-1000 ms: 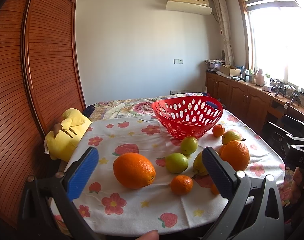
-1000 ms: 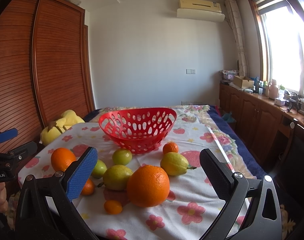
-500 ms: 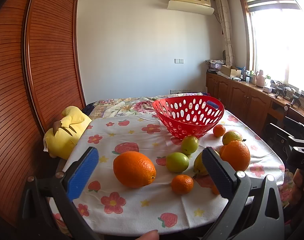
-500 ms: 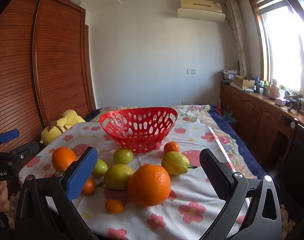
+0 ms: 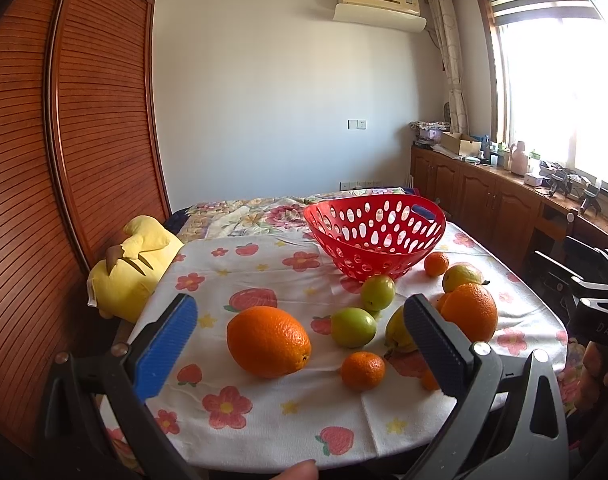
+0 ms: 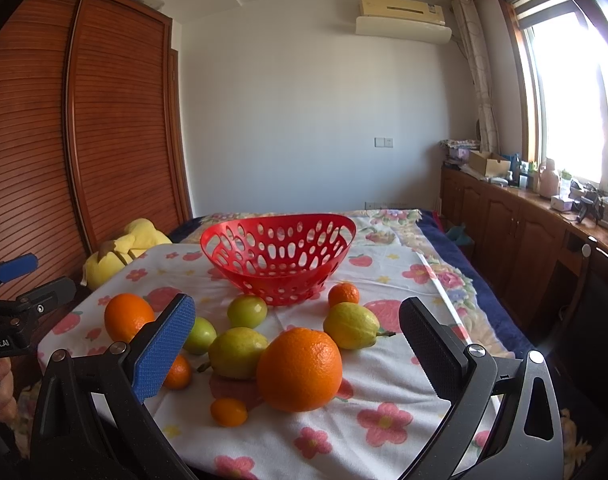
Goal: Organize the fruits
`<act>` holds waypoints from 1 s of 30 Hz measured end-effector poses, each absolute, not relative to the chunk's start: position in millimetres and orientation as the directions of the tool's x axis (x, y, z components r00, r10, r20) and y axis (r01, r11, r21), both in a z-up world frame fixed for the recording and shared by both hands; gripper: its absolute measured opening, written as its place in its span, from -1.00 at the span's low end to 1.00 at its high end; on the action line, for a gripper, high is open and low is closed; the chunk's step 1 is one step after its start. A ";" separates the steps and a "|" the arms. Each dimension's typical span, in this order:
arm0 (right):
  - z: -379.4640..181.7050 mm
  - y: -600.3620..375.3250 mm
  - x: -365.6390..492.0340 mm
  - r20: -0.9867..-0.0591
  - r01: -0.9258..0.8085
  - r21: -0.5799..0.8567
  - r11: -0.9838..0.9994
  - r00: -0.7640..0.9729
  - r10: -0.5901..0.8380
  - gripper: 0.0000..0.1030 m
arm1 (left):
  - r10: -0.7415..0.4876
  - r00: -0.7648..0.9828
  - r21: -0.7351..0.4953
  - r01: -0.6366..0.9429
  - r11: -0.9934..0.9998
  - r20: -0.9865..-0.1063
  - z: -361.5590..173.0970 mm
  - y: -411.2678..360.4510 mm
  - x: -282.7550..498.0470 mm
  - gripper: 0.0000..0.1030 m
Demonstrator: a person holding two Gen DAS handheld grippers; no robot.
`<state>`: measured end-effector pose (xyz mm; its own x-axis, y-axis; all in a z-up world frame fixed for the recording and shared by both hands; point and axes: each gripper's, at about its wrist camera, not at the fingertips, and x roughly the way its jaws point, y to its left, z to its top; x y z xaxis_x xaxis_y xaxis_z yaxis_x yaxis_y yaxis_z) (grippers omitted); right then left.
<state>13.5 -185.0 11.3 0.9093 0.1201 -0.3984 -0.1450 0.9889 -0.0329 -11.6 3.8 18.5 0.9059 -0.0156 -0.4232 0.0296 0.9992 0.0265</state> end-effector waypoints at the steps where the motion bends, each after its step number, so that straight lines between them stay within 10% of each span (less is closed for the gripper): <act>1: 10.9 -185.9 13.7 -0.397 -0.146 -0.034 0.989 0.910 0.120 1.00 | -0.016 0.905 0.027 0.030 0.999 -0.424 18.4 3.8 -11.5 1.00; 30: 11.9 -181.7 13.2 -0.407 -0.155 -0.032 0.987 0.904 0.129 1.00 | -0.021 0.896 0.025 0.035 0.999 -0.444 14.4 6.6 -8.4 1.00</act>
<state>13.2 -181.7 11.9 0.9042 0.1287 -0.4073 -0.1550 0.9874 -0.0322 -8.4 6.6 14.4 0.8960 -0.0206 -0.4435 0.0352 0.9991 0.0247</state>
